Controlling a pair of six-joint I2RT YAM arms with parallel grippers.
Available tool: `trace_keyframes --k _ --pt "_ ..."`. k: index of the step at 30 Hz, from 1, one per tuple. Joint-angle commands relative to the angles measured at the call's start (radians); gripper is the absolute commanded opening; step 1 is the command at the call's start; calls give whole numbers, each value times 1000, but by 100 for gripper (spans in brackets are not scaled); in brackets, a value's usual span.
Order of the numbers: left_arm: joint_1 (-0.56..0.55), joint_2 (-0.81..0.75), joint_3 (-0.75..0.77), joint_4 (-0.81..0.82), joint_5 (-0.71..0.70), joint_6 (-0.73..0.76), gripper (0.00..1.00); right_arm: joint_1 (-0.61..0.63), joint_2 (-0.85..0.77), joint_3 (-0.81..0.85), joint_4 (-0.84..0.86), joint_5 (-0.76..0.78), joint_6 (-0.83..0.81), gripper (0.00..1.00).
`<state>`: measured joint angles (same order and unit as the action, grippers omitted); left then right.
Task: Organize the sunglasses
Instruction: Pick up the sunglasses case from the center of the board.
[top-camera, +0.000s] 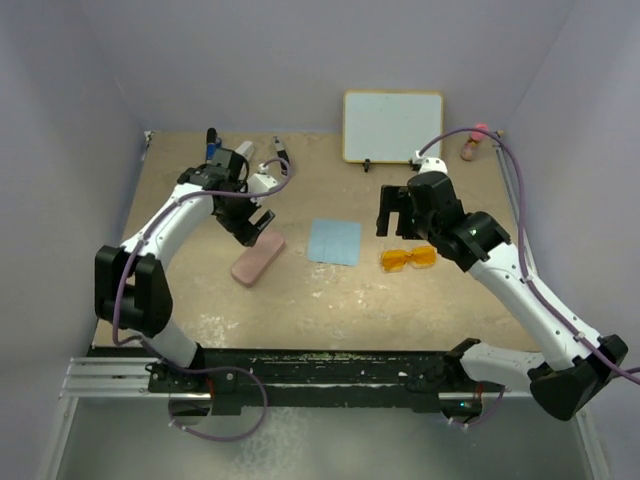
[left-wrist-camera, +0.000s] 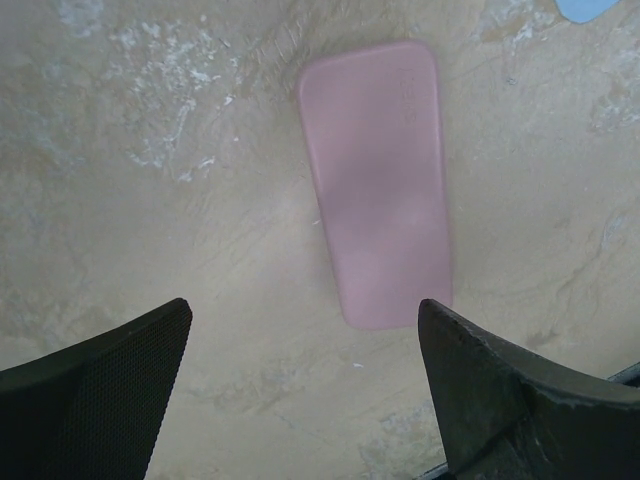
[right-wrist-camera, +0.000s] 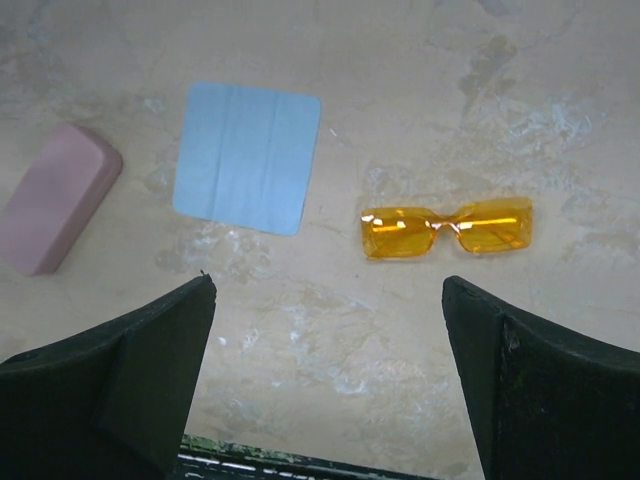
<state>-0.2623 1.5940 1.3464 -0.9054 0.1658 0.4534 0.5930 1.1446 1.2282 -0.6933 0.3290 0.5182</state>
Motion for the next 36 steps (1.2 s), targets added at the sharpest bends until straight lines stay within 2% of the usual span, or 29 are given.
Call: trace_keyframes --k 1,6,17,22,30,36 --pt "-24 67 39 8 -42 -88 98 -16 45 58 124 -125 -71 100" --pt "-31 120 27 37 -57 -107 98 -31 103 50 169 -149 -81 100" --pt "-67 133 -23 102 -26 -74 98 -50 56 -56 224 -183 -98 100" --pt "-112 151 -75 161 -98 -69 98 -57 55 -73 229 -189 -97 100" --pt "-122 202 -62 174 -142 -64 98 -61 65 -104 243 -202 -95 100" --pt "-124 228 -48 173 -114 -70 98 -62 61 -126 253 -202 -95 100"
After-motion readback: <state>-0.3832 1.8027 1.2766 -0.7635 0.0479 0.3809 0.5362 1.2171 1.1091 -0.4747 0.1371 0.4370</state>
